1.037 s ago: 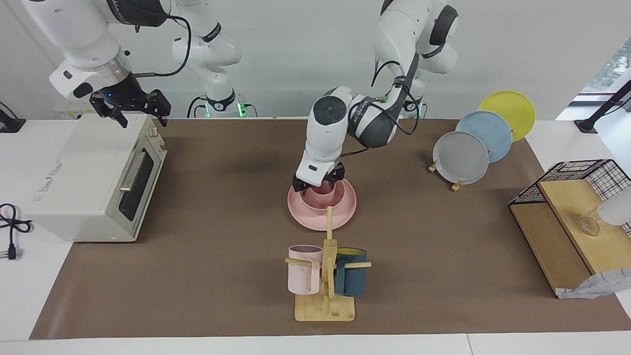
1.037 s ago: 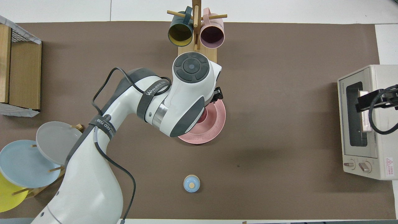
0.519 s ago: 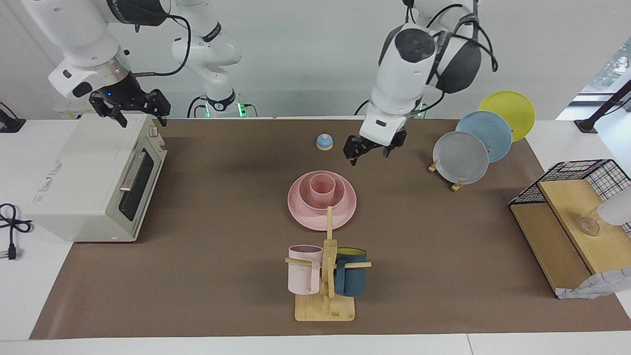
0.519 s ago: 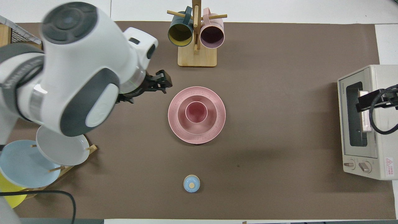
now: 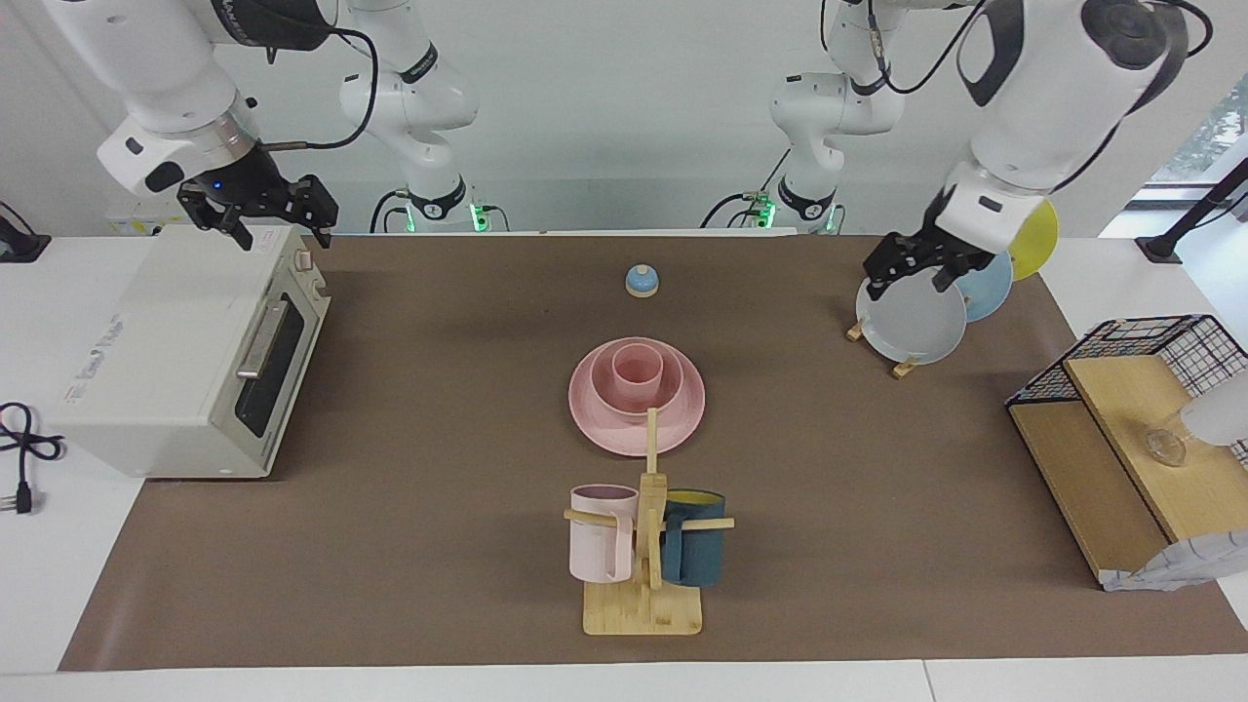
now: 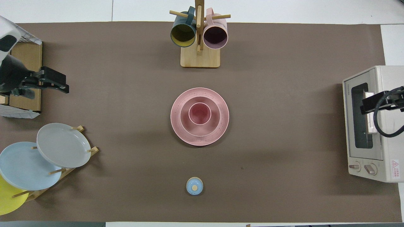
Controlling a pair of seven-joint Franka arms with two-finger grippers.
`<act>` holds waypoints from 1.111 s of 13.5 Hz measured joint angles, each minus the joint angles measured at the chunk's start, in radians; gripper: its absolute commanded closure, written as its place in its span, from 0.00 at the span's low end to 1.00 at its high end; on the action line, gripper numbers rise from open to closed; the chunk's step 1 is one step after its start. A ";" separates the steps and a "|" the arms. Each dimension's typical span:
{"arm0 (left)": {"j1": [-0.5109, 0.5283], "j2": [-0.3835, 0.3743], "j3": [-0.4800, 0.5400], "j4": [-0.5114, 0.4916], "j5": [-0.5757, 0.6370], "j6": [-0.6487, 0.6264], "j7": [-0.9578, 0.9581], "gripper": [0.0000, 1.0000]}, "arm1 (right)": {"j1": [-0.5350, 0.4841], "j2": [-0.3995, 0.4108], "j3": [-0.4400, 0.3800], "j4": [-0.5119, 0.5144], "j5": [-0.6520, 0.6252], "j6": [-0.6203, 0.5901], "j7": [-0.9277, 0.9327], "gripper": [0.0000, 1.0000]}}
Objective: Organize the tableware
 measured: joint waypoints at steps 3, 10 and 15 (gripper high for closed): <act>0.012 -0.035 -0.003 -0.064 0.000 0.026 0.008 0.00 | -0.001 0.001 -0.005 0.000 0.000 0.001 0.000 0.00; -0.018 -0.088 -0.019 -0.097 0.055 -0.025 0.008 0.00 | -0.001 0.001 -0.006 0.005 0.000 0.002 0.000 0.00; -0.021 -0.167 0.004 -0.161 0.033 0.001 0.009 0.00 | -0.005 0.001 -0.007 0.012 0.003 -0.006 0.000 0.00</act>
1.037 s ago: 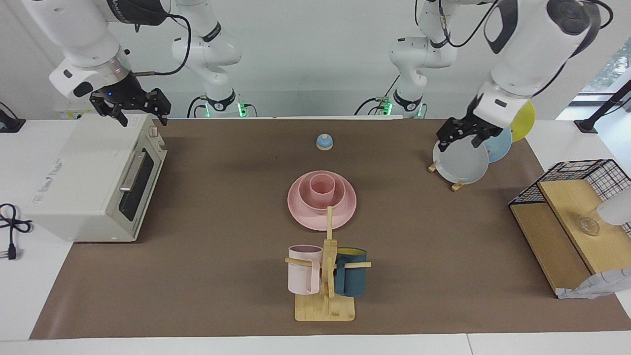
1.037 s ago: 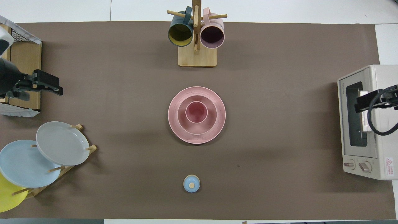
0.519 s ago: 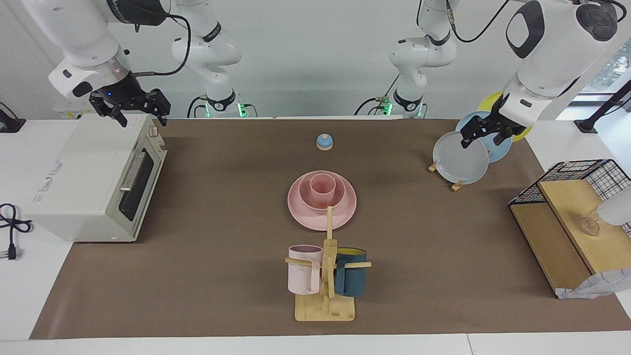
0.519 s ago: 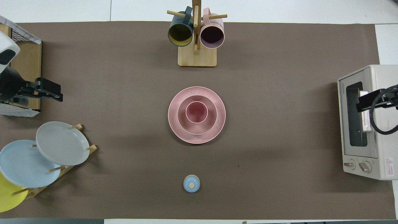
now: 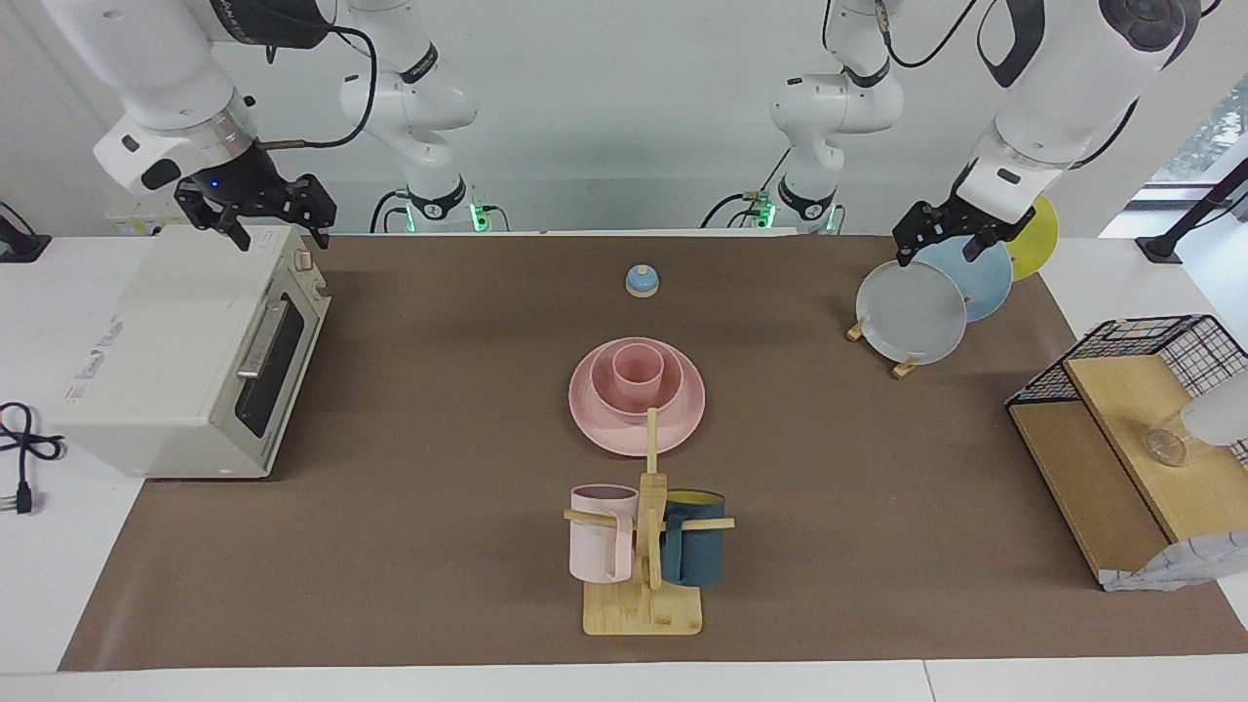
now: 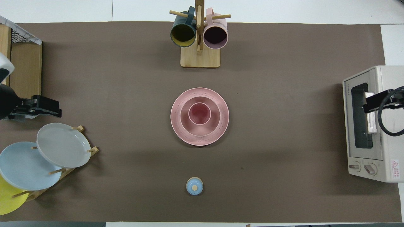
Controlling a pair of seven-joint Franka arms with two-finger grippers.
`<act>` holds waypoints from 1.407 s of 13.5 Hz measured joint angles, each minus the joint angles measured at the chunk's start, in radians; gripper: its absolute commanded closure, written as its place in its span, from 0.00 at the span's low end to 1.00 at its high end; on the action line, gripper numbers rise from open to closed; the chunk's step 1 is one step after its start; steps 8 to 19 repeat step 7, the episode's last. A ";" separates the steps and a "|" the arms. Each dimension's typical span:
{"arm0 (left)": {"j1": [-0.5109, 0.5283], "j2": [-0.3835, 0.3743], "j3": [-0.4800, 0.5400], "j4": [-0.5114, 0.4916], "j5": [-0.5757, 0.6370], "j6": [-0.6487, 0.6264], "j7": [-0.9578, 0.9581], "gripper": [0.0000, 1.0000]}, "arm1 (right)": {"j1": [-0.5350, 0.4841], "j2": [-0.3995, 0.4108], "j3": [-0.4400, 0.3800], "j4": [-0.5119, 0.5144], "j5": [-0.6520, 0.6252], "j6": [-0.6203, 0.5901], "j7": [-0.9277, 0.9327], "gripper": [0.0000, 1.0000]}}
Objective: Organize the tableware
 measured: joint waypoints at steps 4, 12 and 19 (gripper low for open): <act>0.001 0.001 0.015 0.003 -0.008 0.006 0.024 0.00 | 0.004 0.000 0.002 0.004 0.000 -0.001 0.000 0.00; 0.001 0.001 0.015 0.003 -0.008 0.006 0.026 0.00 | 0.001 0.000 -0.001 0.005 0.000 -0.001 0.000 0.00; 0.001 0.001 0.015 0.003 -0.008 0.006 0.026 0.00 | 0.001 0.000 -0.001 0.005 0.000 -0.001 0.000 0.00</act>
